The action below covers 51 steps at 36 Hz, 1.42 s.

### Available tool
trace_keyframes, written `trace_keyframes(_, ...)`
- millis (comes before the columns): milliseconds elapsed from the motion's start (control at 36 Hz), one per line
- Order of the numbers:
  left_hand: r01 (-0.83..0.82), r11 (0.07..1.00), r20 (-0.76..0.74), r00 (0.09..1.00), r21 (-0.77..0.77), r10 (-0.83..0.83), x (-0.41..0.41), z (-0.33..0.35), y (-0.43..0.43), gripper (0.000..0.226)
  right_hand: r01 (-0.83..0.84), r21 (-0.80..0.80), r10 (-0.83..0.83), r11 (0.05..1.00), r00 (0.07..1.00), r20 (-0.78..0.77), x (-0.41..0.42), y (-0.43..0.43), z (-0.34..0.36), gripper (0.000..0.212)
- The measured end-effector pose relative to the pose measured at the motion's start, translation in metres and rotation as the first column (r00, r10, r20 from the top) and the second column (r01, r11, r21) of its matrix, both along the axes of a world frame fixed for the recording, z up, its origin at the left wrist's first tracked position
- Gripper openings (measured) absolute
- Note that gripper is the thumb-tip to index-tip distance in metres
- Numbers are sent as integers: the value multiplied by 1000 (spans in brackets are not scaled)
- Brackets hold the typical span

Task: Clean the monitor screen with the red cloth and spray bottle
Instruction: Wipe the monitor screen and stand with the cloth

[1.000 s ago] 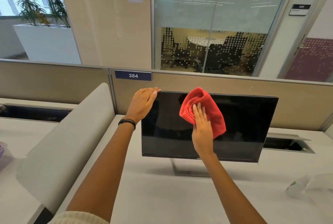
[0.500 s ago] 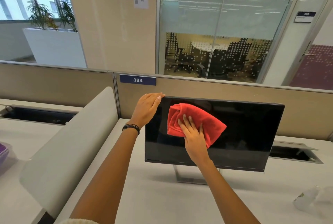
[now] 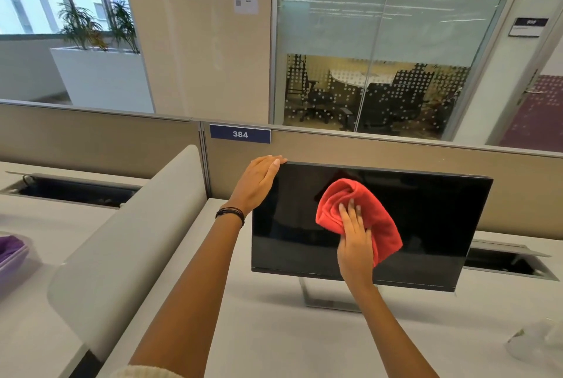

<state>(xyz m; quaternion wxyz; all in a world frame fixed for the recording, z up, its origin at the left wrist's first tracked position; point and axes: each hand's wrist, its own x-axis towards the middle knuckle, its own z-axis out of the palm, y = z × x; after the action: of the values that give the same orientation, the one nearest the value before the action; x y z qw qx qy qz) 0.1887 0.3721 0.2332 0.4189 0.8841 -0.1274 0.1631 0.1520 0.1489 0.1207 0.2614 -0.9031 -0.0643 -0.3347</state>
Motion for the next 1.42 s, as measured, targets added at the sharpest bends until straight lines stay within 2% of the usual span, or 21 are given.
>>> trace_keyframes(111,-16,1000,2,1000,-10,16,2,-1,-2,40,-64,60,61,996,997,40,9,17,21,59)
trace_keyframes(250,-16,1000,24,1000,-17,17,2,-1,-1,41,-132,-1,132,991,987,87,20,49,36,62)
trace_keyframes(444,7,999,30,1000,-44,-5,3,-2,-2,40,-217,-197,234,956,970,68,20,78,18,61)
trace_keyframes(583,-11,1000,36,999,-22,11,7,-4,0,42,-271,-353,292,895,957,6,12,76,-8,69)
trace_keyframes(778,-6,1000,33,999,6,6,4,-4,1,41,-310,-550,283,776,949,-137,-4,56,-44,80)
trace_keyframes(861,0,1000,37,999,7,-1,3,-4,0,41,-273,-603,247,750,961,-126,-10,38,-53,79)
trace_keyframes(944,-7,1000,31,1000,-7,7,3,-4,-1,41,-222,-558,216,800,973,-78,-13,24,-50,81)
trace_keyframes(1028,-11,1000,39,999,-22,12,3,-5,-3,40,-165,-401,156,901,986,-55,-11,23,-32,80)
trace_keyframes(1083,-17,999,32,999,-28,17,4,-6,-4,41,-149,-321,149,935,988,-25,-8,29,-18,74)
trace_keyframes(1306,-9,1000,68,998,-20,11,8,-10,-1,40,-166,-286,168,944,986,-17,6,82,16,68)
trace_keyframes(1417,-13,999,81,997,-53,17,11,-14,0,39,-203,-363,194,909,979,-62,4,95,0,68)
